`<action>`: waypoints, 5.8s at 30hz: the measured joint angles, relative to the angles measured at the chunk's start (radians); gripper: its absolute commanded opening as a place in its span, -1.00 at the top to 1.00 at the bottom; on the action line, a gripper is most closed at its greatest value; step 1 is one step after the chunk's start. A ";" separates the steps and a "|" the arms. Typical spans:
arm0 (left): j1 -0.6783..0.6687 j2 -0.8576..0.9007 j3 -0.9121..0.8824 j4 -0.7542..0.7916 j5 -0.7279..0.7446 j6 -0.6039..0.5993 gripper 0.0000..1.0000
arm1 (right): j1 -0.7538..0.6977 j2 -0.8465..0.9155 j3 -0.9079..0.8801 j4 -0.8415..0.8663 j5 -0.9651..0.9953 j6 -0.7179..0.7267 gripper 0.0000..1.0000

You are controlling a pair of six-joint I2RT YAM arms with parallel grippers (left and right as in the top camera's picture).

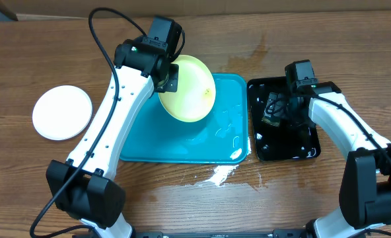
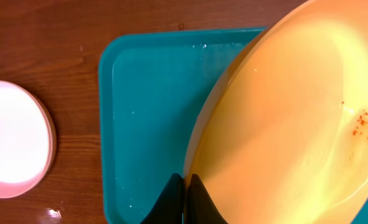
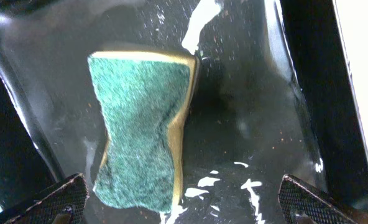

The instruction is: Clean dirty plates on tray and stack at the side

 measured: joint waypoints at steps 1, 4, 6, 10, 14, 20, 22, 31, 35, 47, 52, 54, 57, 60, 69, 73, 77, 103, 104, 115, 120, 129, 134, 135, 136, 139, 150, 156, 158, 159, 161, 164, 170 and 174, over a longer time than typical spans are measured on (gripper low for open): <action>-0.008 0.000 0.013 -0.003 -0.011 0.001 0.92 | 0.000 0.000 0.000 0.010 0.000 0.000 -1.00; -0.038 0.000 0.039 0.001 -0.050 0.004 0.92 | 0.000 0.000 0.000 0.021 0.000 0.000 -1.00; -0.067 0.000 0.044 0.012 -0.092 0.008 0.92 | 0.000 0.000 0.000 0.021 0.000 0.000 -1.00; -0.154 0.000 0.044 0.037 -0.218 0.026 0.92 | 0.000 0.000 0.000 0.021 0.000 0.000 -1.00; -0.242 0.000 0.044 0.077 -0.338 0.051 0.92 | 0.000 0.000 0.000 0.022 0.000 0.000 -1.00; -0.330 0.026 0.045 0.111 -0.497 0.113 0.92 | 0.000 0.000 0.000 0.021 -0.001 0.000 -1.00; -0.353 0.054 0.046 0.121 -0.557 0.139 0.92 | 0.000 0.000 0.000 0.022 -0.002 0.000 -1.00; -0.431 0.232 0.047 0.140 -0.879 0.203 0.92 | 0.000 0.000 0.000 0.021 -0.002 0.000 -1.00; -0.473 0.278 0.047 0.140 -1.011 0.179 0.92 | 0.000 0.000 0.000 0.022 -0.002 0.000 -1.00; -0.502 0.278 0.048 0.050 -1.066 0.012 0.92 | 0.000 0.000 0.000 0.022 -0.002 -0.001 -1.00; -0.542 0.278 0.048 0.055 -1.065 -0.058 0.92 | -0.007 0.000 0.000 0.021 -0.006 0.000 -1.00; -0.547 0.278 0.048 0.051 -1.065 -0.067 0.92 | -0.009 0.000 0.000 0.022 -0.007 0.000 -1.00; -0.549 0.278 0.048 0.035 -1.066 -0.100 0.92 | -0.007 0.000 0.000 0.021 -0.009 0.000 -1.00; -0.549 0.278 0.048 0.030 -1.067 -0.122 0.92 | -0.007 0.000 0.000 0.022 -0.010 0.000 -1.00; -0.547 0.278 0.048 0.049 -1.057 -0.186 0.92 | -0.009 0.000 0.000 0.022 -0.010 0.000 -1.00; -0.546 0.278 0.049 0.058 -1.043 -0.192 0.92 | -0.008 0.000 0.000 0.022 -0.009 0.000 -1.00; -0.541 0.278 0.048 0.052 -1.022 -0.185 0.92 | -0.006 0.000 0.000 0.021 -0.010 0.000 -1.00; -0.352 0.277 0.050 0.039 -0.713 -0.022 0.92 | -0.005 0.000 0.000 0.024 -0.010 0.000 -1.00; -0.352 0.275 0.050 0.042 -0.724 -0.020 0.92 | -0.005 0.000 0.000 0.024 -0.010 0.000 -1.00; -0.370 0.267 0.050 0.034 -0.805 -0.019 0.92 | -0.005 0.000 0.000 0.026 -0.010 0.000 -1.00; -0.400 0.267 0.050 0.034 -0.885 -0.021 0.92 | -0.005 0.000 0.000 0.027 -0.010 0.000 -1.00; -0.459 0.265 0.031 0.065 -0.924 -0.149 0.91 | -0.005 0.000 0.000 0.033 -0.010 0.000 -1.00; -0.468 0.261 -0.073 0.147 -0.975 -0.190 0.92 | -0.005 0.000 0.000 0.034 -0.010 0.000 -1.00; -0.467 0.261 -0.103 0.163 -0.998 -0.194 0.92 | -0.005 0.000 0.000 0.033 -0.010 0.000 -1.00; -0.463 0.261 -0.124 0.176 -1.016 -0.196 0.92 | -0.005 0.000 0.000 0.034 -0.010 0.000 -1.00; -0.447 0.261 -0.184 0.201 -1.068 -0.204 0.92 | -0.005 0.000 0.000 0.033 -0.010 0.000 -1.00; -0.468 0.259 -0.209 0.224 -1.114 -0.212 0.92 | -0.005 0.000 0.000 0.034 -0.010 0.000 -1.00; -0.495 0.259 -0.209 0.222 -1.165 -0.211 0.92 | -0.005 0.000 0.000 0.034 -0.010 0.000 -1.00; -0.494 0.259 -0.209 0.219 -1.207 -0.203 0.92 | -0.005 0.000 0.000 0.034 -0.010 0.000 -1.00; -0.494 0.259 -0.209 0.219 -1.221 -0.198 0.92 | -0.005 0.000 0.000 0.034 -0.010 0.000 -1.00; -0.494 0.259 -0.209 0.219 -1.242 -0.191 0.92 | -0.005 0.000 0.000 0.034 -0.010 0.000 -1.00; -0.494 0.259 -0.209 0.219 -1.261 -0.184 0.92 | -0.005 0.000 0.000 0.034 -0.010 0.000 -1.00; -0.494 0.259 -0.209 0.219 -1.271 -0.184 0.92 | -0.005 0.000 0.000 0.034 -0.010 -0.001 -1.00; -0.495 0.259 -0.209 0.219 -1.271 -0.184 0.92 | -0.005 0.000 0.000 0.034 -0.010 0.000 -1.00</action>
